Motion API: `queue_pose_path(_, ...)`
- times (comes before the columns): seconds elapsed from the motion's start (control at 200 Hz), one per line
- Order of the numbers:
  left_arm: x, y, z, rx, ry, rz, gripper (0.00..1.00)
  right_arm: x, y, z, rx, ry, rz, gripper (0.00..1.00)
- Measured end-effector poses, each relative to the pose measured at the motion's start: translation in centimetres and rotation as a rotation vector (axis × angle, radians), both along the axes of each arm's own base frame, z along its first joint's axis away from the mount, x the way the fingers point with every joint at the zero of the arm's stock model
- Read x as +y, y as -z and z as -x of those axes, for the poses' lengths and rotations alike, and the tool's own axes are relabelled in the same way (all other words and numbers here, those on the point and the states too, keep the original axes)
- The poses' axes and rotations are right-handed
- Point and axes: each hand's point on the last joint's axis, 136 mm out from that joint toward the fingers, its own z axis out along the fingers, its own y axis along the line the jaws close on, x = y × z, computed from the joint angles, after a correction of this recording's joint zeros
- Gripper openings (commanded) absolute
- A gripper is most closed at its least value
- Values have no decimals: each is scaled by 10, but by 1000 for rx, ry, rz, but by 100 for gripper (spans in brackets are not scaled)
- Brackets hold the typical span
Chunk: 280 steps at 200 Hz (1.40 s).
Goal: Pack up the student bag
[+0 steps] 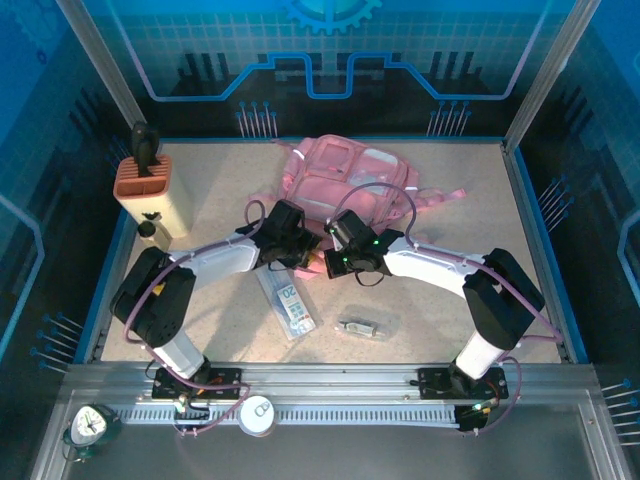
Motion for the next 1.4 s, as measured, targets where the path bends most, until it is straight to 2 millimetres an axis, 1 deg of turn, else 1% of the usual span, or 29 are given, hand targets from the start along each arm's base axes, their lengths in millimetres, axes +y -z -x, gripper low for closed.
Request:
queue_pose_path(0.105,1,0,-3,1,6,-24,0,-3,1,-1,-9,7,16,0)
queue_pose_path(0.215,4,-4,-4,-3,21,-43,0,-8,-3,-3,-28,15,36,0)
queue_pose_path(0.305,12,-9,-6,-15,31,-55,0,-16,-8,-4,-43,30,60,0)
queue_pose_path(0.385,29,-18,-8,-29,22,-71,0,-26,-12,-4,-52,51,68,0)
queue_pose_path(0.45,47,-26,-12,-46,3,-84,0,-42,-16,-7,-61,87,74,0)
queue_pose_path(0.55,78,-38,-20,-72,-36,-102,0,-73,-16,-15,-57,155,87,0)
queue_pose_path(0.58,85,-39,-21,-76,-41,-104,0,-80,-15,-18,-55,169,92,0)
queue_pose_path(0.63,94,-40,-23,-78,-40,-106,0,-85,-14,-21,-54,177,96,0)
queue_pose_path(0.69,100,-38,-24,-70,-27,-104,0,-85,-15,-21,-56,163,93,0)
queue_pose_path(0.785,107,-34,-28,-48,-2,-112,0,-75,-14,-18,-53,120,78,0)
queue_pose_path(0.891,121,-33,-43,-35,5,-138,0,-59,-12,-14,-59,74,93,0)
queue_pose_path(0.931,127,-34,-49,-37,1,-147,0,-52,-12,-14,-62,62,98,0)
queue_pose_path(0.991,135,-36,-53,-43,-2,-158,0,-48,-12,-18,-66,61,88,0)
queue_pose_path(1.061,140,-36,-53,-44,6,-168,0,-53,-10,-26,-59,87,78,0)
queue_pose_path(1.176,146,-33,-55,-37,28,-185,0,-80,-1,-43,-28,167,86,0)
queue_pose_path(1.231,149,-32,-58,-39,34,-192,0,-88,4,-48,-11,188,88,0)
queue_pose_path(1.321,154,-33,-62,-51,48,-206,0,-83,5,-46,6,171,67,0)
queue_pose_path(1.361,156,-34,-63,-55,49,-210,0,-79,5,-43,11,158,58,9)
queue_pose_path(1.401,159,-34,-64,-59,51,-214,0,-75,5,-40,20,146,45,14)
